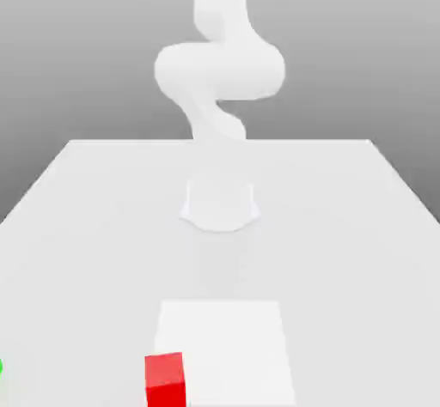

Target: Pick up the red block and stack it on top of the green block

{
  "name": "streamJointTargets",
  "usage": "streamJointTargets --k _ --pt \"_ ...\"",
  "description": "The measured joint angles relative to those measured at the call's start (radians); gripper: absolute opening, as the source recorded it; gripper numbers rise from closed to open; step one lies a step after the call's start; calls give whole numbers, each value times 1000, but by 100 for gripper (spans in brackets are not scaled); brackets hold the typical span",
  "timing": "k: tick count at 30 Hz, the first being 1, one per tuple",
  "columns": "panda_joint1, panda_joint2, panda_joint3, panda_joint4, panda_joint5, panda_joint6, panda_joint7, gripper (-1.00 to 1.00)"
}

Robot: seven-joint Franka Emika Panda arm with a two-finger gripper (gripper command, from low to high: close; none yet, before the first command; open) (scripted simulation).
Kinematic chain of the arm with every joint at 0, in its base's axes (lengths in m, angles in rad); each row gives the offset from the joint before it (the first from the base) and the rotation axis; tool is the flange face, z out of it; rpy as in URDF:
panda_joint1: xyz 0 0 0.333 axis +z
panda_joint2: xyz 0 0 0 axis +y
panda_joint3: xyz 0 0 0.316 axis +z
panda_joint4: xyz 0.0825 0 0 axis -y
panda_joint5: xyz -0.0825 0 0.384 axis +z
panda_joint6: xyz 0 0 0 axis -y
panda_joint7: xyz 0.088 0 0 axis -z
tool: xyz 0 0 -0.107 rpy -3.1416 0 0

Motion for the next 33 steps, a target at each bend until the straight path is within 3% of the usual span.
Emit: streamJointTargets --k 15,25,30,31,33 --pt "54 551 -122 -69 93 190 -241 0" --pt "24 906 -144 -117 87 319 -351 0" --pt "-9 1086 -106 -99 129 451 -395 0" --pt "-18 1111 -96 -95 134 472 -399 -100" --pt "-18 1111 -96 -95 134 471 -399 -100"
